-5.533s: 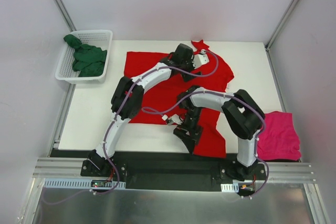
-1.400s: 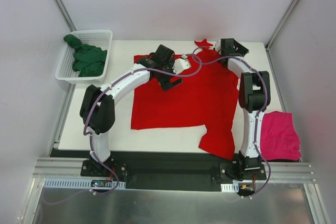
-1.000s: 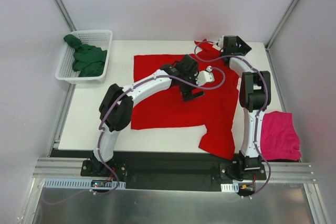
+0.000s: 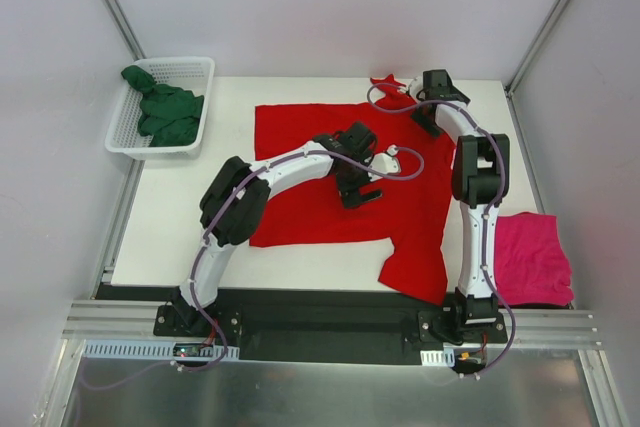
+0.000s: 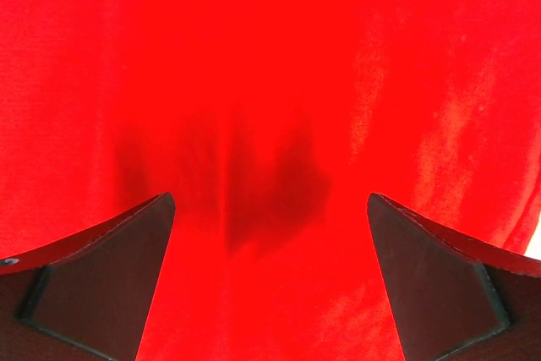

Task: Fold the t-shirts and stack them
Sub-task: Flatten out the tshirt

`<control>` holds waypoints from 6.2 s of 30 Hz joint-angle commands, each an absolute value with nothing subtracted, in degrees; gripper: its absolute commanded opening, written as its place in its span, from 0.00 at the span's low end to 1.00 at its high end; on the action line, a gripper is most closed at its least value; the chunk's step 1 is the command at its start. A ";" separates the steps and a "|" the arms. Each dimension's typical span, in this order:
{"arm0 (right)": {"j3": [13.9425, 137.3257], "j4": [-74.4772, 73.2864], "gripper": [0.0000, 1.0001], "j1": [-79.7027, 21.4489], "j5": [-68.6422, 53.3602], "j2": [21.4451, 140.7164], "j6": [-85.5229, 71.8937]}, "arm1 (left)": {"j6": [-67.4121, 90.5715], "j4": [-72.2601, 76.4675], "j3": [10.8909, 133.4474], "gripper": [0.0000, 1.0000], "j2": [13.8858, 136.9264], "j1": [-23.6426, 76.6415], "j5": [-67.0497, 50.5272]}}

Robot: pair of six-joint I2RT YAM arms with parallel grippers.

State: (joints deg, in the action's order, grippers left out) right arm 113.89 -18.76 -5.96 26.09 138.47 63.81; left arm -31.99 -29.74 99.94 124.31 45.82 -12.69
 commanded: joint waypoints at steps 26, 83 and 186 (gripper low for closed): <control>117.51 -22.50 1.00 -5.71 25.31 141.06 67.58 | -30.50 -27.95 90.62 0.99 122.87 48.43 -12.04; 73.14 -57.51 1.00 -17.66 1.47 92.64 55.81 | -28.03 -29.09 75.15 0.99 102.22 31.73 4.04; 103.44 -87.62 1.00 -15.11 -10.73 93.60 53.96 | -42.35 -27.51 109.77 0.99 131.48 18.98 -3.69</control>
